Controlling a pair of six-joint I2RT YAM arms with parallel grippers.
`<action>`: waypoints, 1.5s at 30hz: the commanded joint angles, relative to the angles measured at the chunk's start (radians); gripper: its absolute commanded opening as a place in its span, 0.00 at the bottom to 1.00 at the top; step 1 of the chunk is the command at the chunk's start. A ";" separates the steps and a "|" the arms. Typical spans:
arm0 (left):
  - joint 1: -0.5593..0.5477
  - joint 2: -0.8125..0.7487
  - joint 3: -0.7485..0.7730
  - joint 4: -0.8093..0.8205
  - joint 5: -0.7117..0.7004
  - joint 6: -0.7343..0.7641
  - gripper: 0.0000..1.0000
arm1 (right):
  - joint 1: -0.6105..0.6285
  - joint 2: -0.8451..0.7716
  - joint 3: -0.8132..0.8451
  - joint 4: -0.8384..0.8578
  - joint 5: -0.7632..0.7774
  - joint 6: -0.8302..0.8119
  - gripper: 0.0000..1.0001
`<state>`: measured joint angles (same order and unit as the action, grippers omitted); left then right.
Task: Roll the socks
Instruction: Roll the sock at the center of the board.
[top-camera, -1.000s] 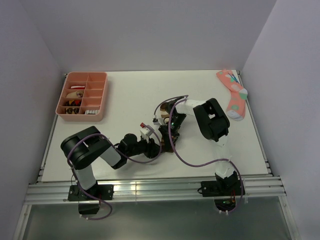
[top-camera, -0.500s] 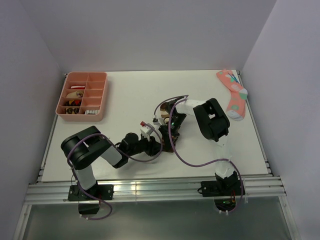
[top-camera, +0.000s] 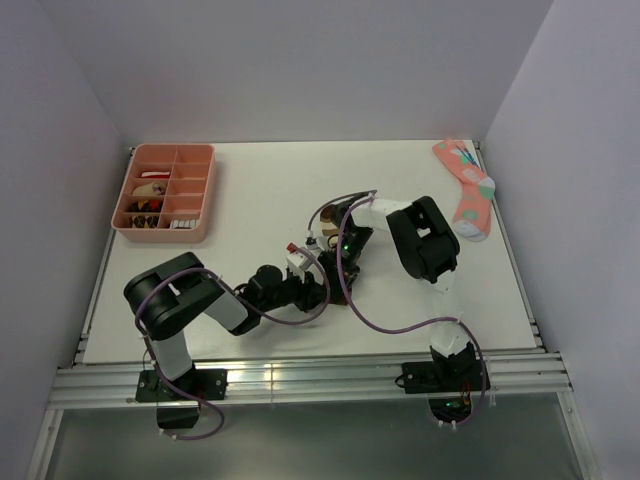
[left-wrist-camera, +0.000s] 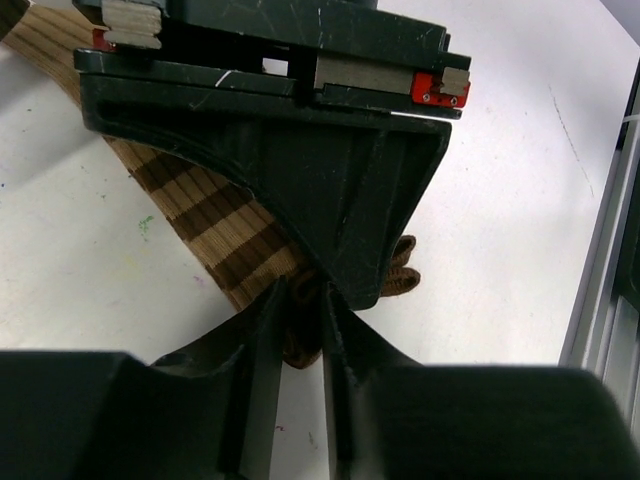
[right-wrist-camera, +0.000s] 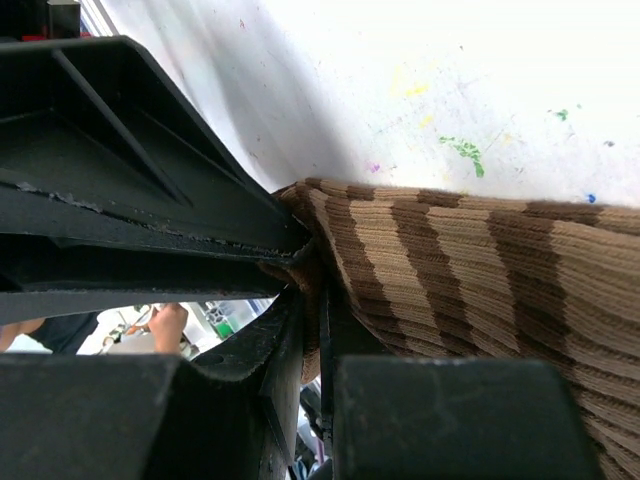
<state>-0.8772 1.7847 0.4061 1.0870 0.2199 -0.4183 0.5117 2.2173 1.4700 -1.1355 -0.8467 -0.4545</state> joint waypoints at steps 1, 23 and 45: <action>-0.009 0.018 0.020 0.025 -0.002 0.021 0.25 | -0.007 0.019 0.032 -0.029 -0.008 -0.012 0.13; -0.051 -0.019 0.076 -0.291 -0.184 -0.132 0.00 | -0.012 -0.152 -0.057 0.207 0.162 0.191 0.42; -0.019 -0.139 0.281 -0.868 -0.176 -0.223 0.00 | -0.114 -0.467 -0.243 0.433 0.299 0.298 0.43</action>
<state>-0.9146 1.6749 0.6659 0.3706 0.0311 -0.6369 0.4118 1.8294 1.2415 -0.7822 -0.5705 -0.1909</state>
